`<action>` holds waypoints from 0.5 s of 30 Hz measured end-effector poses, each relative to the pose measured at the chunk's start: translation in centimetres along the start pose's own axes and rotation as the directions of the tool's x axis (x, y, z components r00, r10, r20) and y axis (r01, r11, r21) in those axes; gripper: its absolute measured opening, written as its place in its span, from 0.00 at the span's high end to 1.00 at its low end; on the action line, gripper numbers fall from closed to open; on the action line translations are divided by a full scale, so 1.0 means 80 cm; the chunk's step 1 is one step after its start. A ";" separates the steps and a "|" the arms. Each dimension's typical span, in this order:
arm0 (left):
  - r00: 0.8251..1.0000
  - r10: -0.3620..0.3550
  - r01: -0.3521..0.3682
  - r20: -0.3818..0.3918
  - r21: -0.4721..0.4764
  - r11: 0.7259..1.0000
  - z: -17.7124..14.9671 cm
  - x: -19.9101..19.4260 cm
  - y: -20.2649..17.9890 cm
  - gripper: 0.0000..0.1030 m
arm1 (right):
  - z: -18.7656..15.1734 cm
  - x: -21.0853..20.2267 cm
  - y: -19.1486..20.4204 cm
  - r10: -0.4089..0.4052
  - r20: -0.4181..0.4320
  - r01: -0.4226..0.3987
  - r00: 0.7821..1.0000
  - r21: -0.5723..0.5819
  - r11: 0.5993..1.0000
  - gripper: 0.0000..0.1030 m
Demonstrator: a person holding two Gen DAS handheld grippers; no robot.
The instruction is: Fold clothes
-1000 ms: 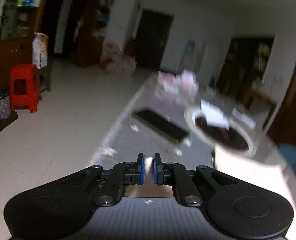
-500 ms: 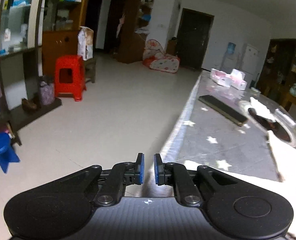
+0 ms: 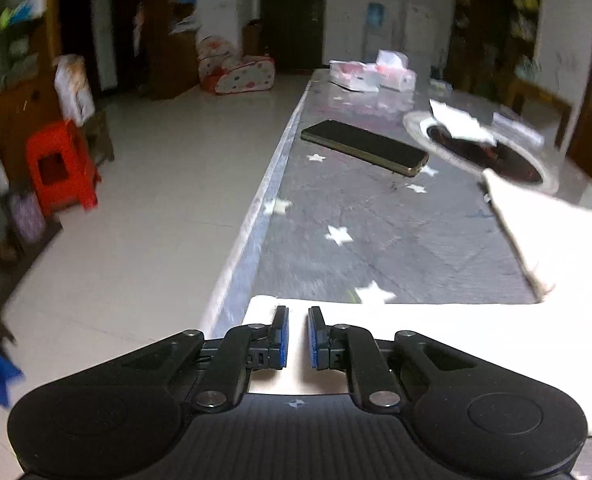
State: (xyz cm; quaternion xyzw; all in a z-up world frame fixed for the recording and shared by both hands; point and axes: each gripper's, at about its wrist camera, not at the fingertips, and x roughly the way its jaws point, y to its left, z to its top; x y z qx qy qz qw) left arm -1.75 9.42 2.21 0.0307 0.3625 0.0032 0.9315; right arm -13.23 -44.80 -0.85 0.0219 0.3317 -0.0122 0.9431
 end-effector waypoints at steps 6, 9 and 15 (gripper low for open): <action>0.990 0.126 -0.137 0.065 0.190 0.972 0.012 0.034 -0.018 0.60 | 0.000 0.000 0.000 0.001 0.001 -0.001 1.000 0.001 1.000 0.00; 0.981 0.169 -0.185 0.092 0.212 0.960 0.012 0.041 -0.017 0.46 | 0.000 0.000 0.001 0.001 0.001 -0.001 1.000 0.002 1.000 0.00; 0.971 0.221 -0.232 0.093 0.139 0.963 0.013 0.027 -0.016 0.46 | -0.001 -0.001 0.001 0.001 0.002 -0.001 1.000 0.002 1.000 0.00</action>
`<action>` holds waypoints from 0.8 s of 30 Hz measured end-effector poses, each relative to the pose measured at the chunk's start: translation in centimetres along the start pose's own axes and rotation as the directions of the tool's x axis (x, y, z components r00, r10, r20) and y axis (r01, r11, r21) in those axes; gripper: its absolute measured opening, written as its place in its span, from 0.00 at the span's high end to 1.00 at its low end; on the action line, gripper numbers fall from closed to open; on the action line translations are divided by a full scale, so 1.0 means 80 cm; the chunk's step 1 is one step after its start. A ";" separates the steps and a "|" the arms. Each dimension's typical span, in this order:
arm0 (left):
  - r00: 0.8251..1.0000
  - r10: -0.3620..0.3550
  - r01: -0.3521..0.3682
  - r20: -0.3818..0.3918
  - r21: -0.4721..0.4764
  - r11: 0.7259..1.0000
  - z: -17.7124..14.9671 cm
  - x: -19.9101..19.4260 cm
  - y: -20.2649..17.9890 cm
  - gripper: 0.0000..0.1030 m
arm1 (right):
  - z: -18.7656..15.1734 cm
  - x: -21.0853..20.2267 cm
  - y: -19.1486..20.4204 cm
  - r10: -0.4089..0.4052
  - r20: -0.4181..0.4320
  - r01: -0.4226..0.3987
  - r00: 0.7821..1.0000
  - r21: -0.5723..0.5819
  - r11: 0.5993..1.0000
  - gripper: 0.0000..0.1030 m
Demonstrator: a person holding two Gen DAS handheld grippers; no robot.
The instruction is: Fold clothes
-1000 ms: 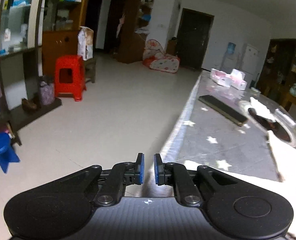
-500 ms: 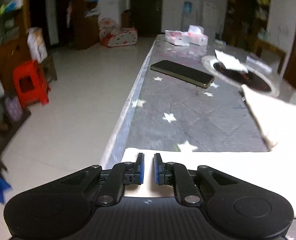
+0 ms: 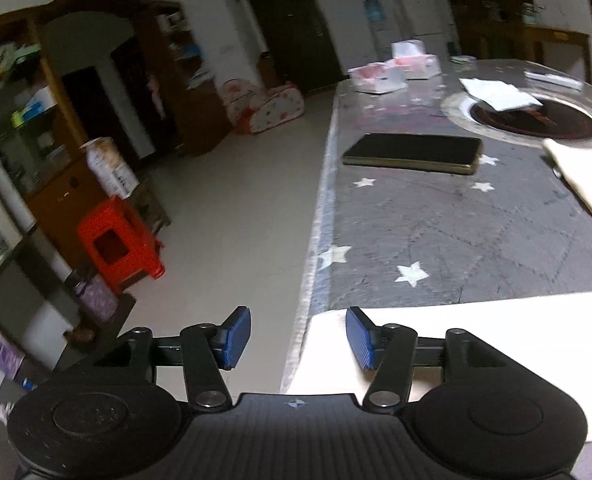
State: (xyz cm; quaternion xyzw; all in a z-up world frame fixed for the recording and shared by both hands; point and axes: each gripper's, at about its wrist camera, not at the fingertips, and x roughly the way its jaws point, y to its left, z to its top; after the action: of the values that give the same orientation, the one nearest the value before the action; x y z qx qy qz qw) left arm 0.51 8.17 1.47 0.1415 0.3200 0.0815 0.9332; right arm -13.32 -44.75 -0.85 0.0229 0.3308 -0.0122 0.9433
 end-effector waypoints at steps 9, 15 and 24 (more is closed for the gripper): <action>0.958 -0.278 0.283 0.073 -0.076 0.956 -0.013 -0.085 -0.056 0.46 | 0.000 0.000 -0.001 -0.001 0.000 0.001 1.000 0.000 1.000 0.00; 0.941 -0.339 0.339 0.010 -0.059 0.939 -0.037 -0.083 -0.081 0.45 | 0.000 0.000 -0.002 0.002 0.001 -0.002 1.000 0.003 1.000 0.00; 0.979 -0.200 0.197 -0.030 -0.094 0.976 -0.057 -0.096 -0.036 0.45 | 0.001 0.001 0.000 -0.004 -0.003 0.004 1.000 -0.005 1.000 0.00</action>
State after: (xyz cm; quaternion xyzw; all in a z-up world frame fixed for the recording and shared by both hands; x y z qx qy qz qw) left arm -8.11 4.53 1.54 0.0646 0.3468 0.0051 0.9357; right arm -13.24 -44.72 -0.82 0.0201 0.3324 -0.0132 0.9428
